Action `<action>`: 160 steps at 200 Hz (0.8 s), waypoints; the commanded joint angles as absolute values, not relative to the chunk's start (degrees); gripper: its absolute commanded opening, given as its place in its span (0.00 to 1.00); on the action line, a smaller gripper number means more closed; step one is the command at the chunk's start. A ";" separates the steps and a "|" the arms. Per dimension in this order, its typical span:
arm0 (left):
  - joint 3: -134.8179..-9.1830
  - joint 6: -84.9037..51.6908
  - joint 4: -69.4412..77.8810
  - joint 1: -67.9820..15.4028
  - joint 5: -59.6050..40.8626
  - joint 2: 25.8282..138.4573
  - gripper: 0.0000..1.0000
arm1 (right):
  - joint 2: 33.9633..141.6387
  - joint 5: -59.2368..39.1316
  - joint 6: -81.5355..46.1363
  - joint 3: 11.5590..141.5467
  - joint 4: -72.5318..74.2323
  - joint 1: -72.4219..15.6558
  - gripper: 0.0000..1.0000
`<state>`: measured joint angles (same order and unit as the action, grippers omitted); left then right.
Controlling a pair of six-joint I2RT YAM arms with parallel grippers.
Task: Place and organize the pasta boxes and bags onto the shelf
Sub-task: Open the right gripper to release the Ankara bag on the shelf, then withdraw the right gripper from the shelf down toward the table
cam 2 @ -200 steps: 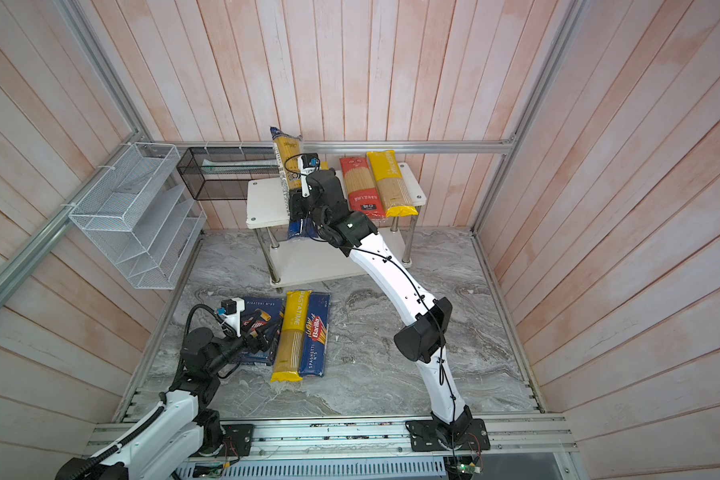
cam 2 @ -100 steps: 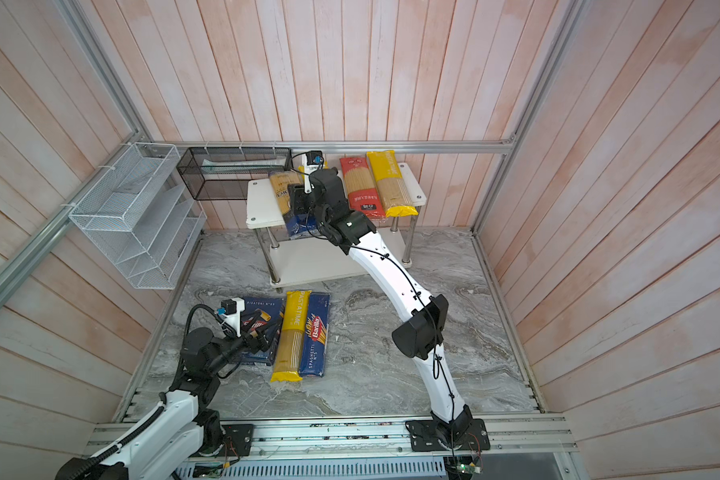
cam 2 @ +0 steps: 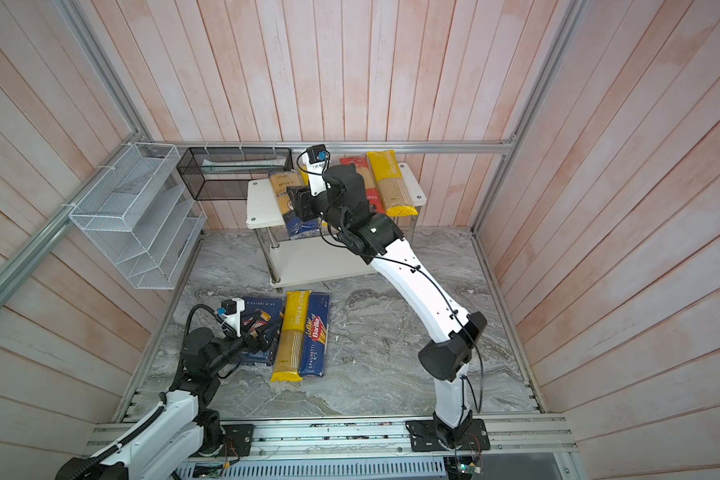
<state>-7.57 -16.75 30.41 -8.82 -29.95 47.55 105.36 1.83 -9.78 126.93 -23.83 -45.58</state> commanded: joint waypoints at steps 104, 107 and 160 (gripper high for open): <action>-7.17 -16.25 30.76 -9.11 -30.06 47.90 1.00 | 86.67 -7.89 -11.87 92.23 -10.62 -46.31 0.59; -7.19 -16.27 30.76 -9.14 -30.06 47.92 1.00 | 87.05 -8.05 -11.87 92.59 -10.73 -46.30 0.59; -7.32 -16.36 30.50 -9.10 -29.73 48.05 1.00 | 93.29 -9.48 -10.92 97.90 -11.36 -46.23 0.60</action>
<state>-7.57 -16.75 30.39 -8.82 -29.93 47.94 90.96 -7.86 -11.11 94.76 -12.64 -46.37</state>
